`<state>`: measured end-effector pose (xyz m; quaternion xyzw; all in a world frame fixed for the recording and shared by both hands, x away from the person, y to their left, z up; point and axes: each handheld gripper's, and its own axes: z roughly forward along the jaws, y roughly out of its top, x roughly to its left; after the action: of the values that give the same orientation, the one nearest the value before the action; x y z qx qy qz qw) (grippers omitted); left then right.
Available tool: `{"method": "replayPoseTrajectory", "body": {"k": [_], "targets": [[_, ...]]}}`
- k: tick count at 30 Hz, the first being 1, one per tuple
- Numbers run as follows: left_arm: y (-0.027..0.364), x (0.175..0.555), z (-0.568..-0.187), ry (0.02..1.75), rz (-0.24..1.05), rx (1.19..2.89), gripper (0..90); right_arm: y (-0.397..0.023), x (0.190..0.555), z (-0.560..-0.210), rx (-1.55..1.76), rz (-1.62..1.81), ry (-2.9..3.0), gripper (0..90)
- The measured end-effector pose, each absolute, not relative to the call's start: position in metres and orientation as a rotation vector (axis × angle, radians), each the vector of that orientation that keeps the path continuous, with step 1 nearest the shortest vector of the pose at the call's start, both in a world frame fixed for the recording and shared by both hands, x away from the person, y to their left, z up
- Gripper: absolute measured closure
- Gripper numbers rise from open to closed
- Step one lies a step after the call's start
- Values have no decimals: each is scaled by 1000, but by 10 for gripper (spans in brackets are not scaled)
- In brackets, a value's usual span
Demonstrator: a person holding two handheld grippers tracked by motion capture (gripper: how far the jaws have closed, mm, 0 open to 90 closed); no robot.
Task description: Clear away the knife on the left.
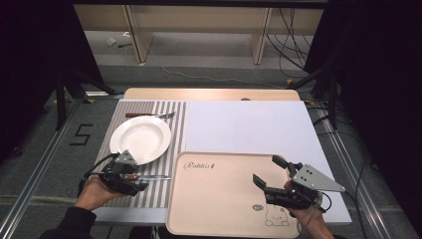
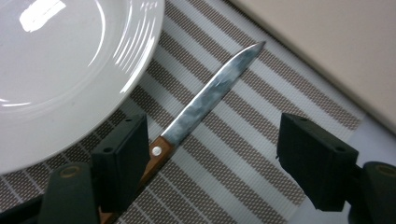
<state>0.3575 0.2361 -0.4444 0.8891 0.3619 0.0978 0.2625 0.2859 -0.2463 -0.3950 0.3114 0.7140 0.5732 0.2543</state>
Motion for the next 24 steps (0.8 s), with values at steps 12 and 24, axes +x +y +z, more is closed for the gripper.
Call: {"method": "replayPoseTrajectory", "body": {"k": [12,24], "targets": [[247,373,-457,1084,261,2472,314,-246,287,-396,846,1552,1943,177],[246,385,-464,1109,271,2540,358,-246,287,-396,846,1552,1944,176]]}}
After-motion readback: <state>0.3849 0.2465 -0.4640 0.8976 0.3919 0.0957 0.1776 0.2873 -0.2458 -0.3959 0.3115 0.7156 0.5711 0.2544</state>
